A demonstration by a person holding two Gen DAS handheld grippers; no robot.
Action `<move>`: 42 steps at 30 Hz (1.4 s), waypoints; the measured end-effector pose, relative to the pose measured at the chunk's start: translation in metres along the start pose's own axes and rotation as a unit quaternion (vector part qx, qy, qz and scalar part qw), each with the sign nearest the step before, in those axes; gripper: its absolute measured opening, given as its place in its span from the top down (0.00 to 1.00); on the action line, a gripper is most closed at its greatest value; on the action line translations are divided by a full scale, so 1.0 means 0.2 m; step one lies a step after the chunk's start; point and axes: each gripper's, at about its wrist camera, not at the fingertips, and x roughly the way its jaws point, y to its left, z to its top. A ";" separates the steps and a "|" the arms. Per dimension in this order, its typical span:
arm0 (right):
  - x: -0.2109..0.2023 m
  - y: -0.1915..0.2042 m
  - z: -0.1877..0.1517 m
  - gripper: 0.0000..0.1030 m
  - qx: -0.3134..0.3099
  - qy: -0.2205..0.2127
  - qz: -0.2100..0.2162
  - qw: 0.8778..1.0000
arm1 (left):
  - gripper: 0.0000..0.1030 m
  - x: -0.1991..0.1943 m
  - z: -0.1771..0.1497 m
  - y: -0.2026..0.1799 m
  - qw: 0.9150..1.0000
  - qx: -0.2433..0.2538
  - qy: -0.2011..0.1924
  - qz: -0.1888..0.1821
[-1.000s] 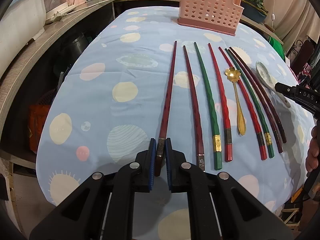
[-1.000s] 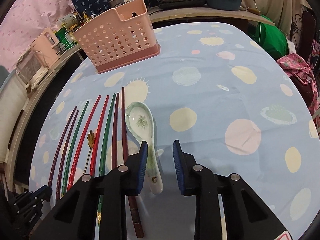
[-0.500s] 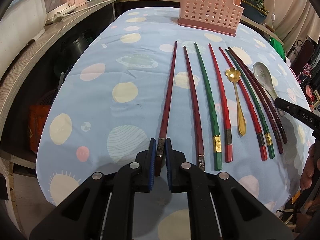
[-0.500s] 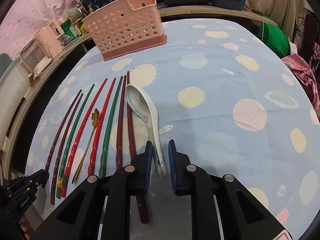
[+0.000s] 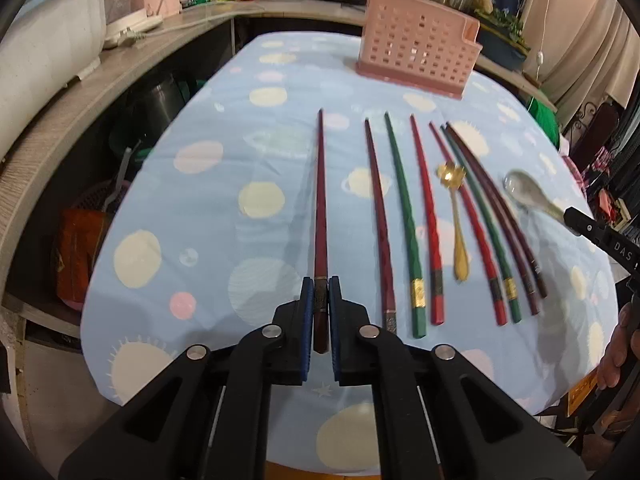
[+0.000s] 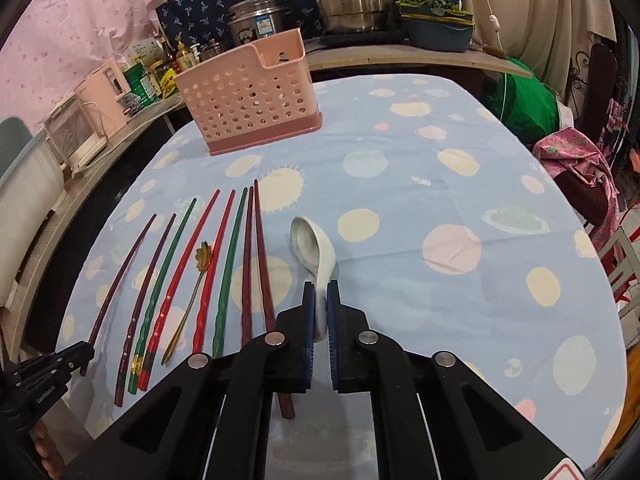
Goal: Organize utensils
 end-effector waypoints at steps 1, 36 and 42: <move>-0.03 0.00 0.02 0.95 0.002 -0.006 0.000 1.000 | 0.93 -0.04 0.02 0.00 1.000 0.000 -0.009 -0.001; 0.08 -0.10 -0.24 0.85 0.030 0.067 0.031 0.997 | 0.94 -0.14 0.12 -0.02 1.000 0.001 -0.028 -0.005; 0.08 -0.09 -0.25 0.90 0.028 0.064 0.029 0.997 | 0.93 -0.10 0.11 0.00 1.000 -0.005 -0.019 -0.006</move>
